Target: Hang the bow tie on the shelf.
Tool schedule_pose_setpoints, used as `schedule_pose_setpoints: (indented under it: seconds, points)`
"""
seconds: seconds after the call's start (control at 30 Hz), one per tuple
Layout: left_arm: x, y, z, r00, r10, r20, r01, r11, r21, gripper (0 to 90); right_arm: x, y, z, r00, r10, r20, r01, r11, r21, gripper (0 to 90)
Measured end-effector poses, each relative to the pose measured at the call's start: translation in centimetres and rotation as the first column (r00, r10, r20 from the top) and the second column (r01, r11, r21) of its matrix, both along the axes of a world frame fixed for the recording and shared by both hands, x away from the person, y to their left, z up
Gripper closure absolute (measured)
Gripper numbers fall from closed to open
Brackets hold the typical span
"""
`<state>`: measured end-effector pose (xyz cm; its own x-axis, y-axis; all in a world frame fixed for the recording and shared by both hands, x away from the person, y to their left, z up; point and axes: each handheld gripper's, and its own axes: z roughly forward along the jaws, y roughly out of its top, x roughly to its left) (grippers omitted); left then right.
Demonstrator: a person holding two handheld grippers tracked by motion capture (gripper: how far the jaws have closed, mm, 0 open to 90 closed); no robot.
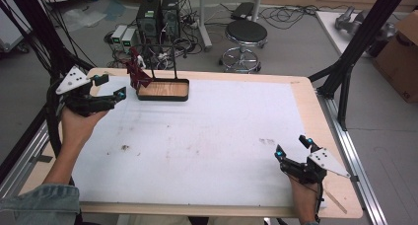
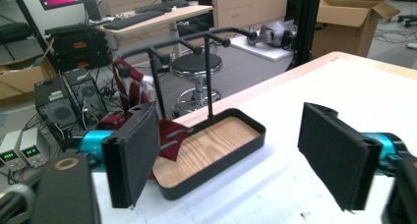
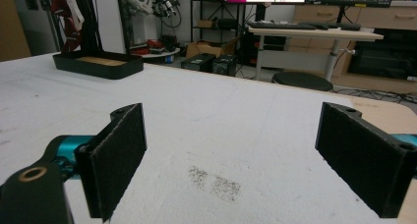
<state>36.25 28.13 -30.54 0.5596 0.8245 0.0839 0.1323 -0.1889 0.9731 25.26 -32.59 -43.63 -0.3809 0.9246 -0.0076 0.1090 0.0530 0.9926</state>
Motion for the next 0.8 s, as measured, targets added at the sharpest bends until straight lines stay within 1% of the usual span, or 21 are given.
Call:
schedule_pose_setpoints:
  seconds: [0.03, 0.1, 0.17, 0.3, 0.5, 0.57, 0.67, 0.8]
  points:
    - [-0.2, 0.0, -0.2, 1.0, 0.004, -0.005, -0.004, 1.0, -0.004, 22.4, 0.0, 0.0, 0.0, 1.0, 0.0, 0.0, 0.0, 1.0, 0.0, 11.0]
    - [-0.7, 0.0, -0.7, 0.9999, 0.012, -0.002, -0.012, 0.9999, -0.005, 20.3, -0.1, 0.0, 0.0, 1.0, 0.0, -0.004, 0.0, 1.0, -0.001, 10.9]
    - [-1.2, 0.1, -1.2, 0.9998, 0.021, 0.005, -0.021, 0.9997, -0.01, 20.1, -0.1, 0.1, 0.0, 1.0, 0.0, 0.0, 0.0, 1.0, -0.001, 11.0]
    - [-2.2, 0.3, -1.9, 0.9996, 0.026, 0.005, -0.026, 0.9994, -0.023, 19.0, 0.0, 0.1, 0.0, 1.0, 0.0, -0.001, 0.0, 1.0, -0.003, 10.9]
    - [-3.3, 0.3, -2.8, 0.9994, 0.033, 0.009, -0.033, 0.9994, -0.011, 18.9, 0.0, 0.1, 0.0, 1.0, -0.001, -0.002, 0.001, 1.0, -0.001, 11.0]
    - [-3.8, 0.4, -3.2, 0.9994, 0.035, 0.0, -0.035, 0.9992, -0.018, 18.8, -0.1, 0.1, 0.0, 1.0, 0.0, -0.004, 0.0, 1.0, 0.001, 11.0]
    - [-4.1, 0.4, -3.6, 0.9991, 0.041, -0.001, -0.041, 0.999, -0.015, 18.6, -0.1, 0.1, 0.0, 1.0, 0.0, -0.003, 0.0, 1.0, 0.003, 11.0]
    - [-4.8, 0.3, -4.4, 0.9989, 0.043, -0.021, -0.043, 0.999, -0.008, 18.3, -0.1, 0.1, 0.1, 1.0, 0.003, 0.0, -0.003, 1.0, -0.003, 11.0]
